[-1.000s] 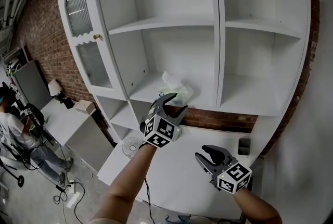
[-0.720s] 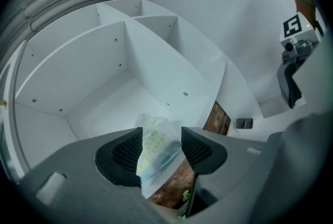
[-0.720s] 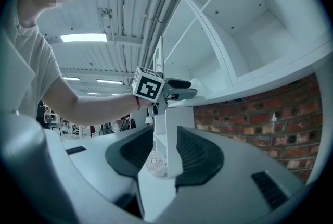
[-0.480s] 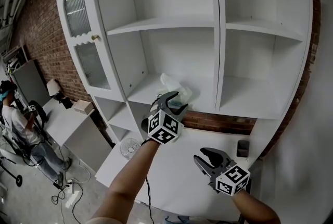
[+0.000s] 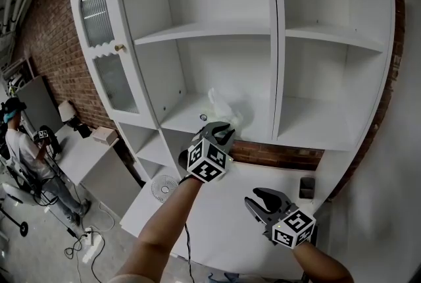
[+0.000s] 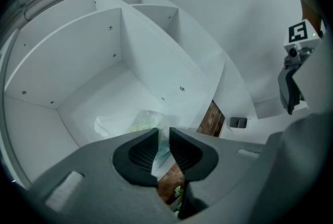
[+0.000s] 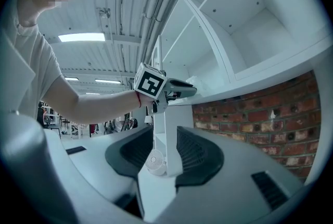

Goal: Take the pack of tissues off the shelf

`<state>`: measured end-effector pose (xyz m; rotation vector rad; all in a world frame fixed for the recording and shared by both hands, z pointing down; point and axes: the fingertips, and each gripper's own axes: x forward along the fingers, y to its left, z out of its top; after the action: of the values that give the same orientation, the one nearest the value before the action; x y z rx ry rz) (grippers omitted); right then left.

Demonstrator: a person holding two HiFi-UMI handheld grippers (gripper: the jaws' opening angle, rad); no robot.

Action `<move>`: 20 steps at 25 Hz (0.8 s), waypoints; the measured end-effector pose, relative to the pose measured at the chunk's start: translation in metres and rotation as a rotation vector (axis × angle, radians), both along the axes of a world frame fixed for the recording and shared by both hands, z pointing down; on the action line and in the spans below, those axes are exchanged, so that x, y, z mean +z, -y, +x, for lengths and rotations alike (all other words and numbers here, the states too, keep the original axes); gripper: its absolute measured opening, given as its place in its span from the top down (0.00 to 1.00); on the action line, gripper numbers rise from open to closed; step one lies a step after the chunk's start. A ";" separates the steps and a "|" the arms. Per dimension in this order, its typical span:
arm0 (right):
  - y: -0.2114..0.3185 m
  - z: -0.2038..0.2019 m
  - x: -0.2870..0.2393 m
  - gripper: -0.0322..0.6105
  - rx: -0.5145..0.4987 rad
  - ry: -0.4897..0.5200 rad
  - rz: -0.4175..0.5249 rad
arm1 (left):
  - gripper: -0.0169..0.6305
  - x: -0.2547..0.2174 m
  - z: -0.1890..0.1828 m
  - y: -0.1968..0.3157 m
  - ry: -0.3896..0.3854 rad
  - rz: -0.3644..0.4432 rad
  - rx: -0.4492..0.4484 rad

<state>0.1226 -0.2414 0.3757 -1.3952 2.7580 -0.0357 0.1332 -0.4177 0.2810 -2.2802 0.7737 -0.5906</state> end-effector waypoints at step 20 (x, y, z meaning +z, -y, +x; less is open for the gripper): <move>-0.010 -0.008 0.003 0.74 0.010 0.007 -0.010 | 0.93 -0.019 -0.030 -0.026 -0.165 0.050 -0.016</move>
<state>0.1148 -0.2316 0.3788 -1.4090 2.7484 -0.0549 0.1030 -0.3918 0.2616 -2.2997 0.8768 -0.3890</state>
